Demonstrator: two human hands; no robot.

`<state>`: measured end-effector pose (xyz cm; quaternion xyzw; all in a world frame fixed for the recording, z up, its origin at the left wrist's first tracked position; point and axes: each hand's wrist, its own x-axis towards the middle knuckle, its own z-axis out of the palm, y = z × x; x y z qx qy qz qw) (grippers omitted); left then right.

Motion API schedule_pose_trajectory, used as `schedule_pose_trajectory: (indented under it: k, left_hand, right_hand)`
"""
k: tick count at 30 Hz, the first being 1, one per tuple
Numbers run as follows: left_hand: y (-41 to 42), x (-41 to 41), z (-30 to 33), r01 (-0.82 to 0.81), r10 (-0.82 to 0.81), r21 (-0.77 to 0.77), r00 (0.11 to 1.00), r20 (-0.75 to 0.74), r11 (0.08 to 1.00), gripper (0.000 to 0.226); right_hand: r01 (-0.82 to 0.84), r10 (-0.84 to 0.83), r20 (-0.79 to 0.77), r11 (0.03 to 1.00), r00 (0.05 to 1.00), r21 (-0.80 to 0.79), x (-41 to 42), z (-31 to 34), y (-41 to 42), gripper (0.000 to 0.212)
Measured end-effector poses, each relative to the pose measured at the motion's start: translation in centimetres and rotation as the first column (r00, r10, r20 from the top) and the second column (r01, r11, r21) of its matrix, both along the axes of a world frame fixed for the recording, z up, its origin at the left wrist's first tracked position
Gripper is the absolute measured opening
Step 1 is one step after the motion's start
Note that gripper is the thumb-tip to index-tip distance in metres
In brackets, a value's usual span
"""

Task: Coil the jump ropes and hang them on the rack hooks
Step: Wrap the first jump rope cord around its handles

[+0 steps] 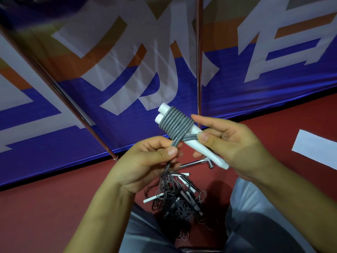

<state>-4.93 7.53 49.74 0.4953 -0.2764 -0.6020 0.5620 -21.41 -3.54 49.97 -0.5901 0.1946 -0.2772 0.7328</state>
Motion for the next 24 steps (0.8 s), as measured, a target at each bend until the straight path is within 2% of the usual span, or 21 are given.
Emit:
schedule_pose_trajectory:
  k: [4, 7, 9, 11, 13, 16, 19, 21, 24]
  left_hand:
    - [0.2, 0.1, 0.3, -0.075, 0.083, -0.071, 0.989, 0.123, 0.995, 0.039]
    - [0.3, -0.2, 0.6, -0.098, 0.117, -0.083, 0.956, 0.271, 0.992, 0.037]
    - [0.1, -0.3, 0.2, -0.154, 0.178, -0.092, 0.895, 0.410, 0.984, 0.041]
    - [-0.1, -0.3, -0.3, -0.180, 0.203, -0.094, 0.859, 0.470, 0.979, 0.054]
    - [-0.1, -0.3, -0.7, -0.150, 0.168, -0.075, 0.903, 0.395, 0.986, 0.059]
    - [-0.1, -0.4, -1.0, 0.027, -0.019, -0.123, 0.998, 0.067, 0.992, 0.039]
    - [-0.1, -0.2, -1.0, 0.087, -0.116, -0.164, 0.977, -0.178, 0.983, 0.027]
    - [-0.1, -0.1, -1.0, 0.102, -0.136, -0.165, 0.968, -0.212, 0.981, 0.028]
    - [0.0, -0.1, -1.3, 0.077, -0.101, -0.147, 0.982, -0.162, 0.986, 0.032]
  right_hand:
    - [0.009, -0.009, -0.001, 1.000, 1.000, 0.014, -0.3, 0.2, 0.1, 0.040]
    - [-0.008, 0.006, 0.038, 0.998, 0.999, 0.067, -0.6, 0.4, 0.0, 0.036]
    - [-0.014, 0.008, 0.058, 0.995, 0.998, 0.102, -0.6, 0.4, -0.2, 0.035]
    - [-0.023, 0.016, 0.066, 0.995, 0.998, 0.102, -0.6, 0.4, -0.5, 0.033]
    - [-0.028, 0.021, 0.072, 0.995, 0.997, 0.099, -0.6, 0.4, -0.7, 0.034]
    - [-0.038, 0.026, 0.100, 0.993, 0.995, 0.113, -0.6, 0.5, -1.1, 0.037]
    - [-0.051, 0.034, 0.117, 0.989, 0.993, 0.142, -0.7, 0.7, -1.4, 0.035]
    - [-0.057, 0.039, 0.122, 0.987, 0.992, 0.149, -0.9, 0.7, -1.5, 0.035]
    - [-0.077, 0.055, 0.134, 0.983, 0.989, 0.166, -1.0, 0.7, -1.6, 0.034]
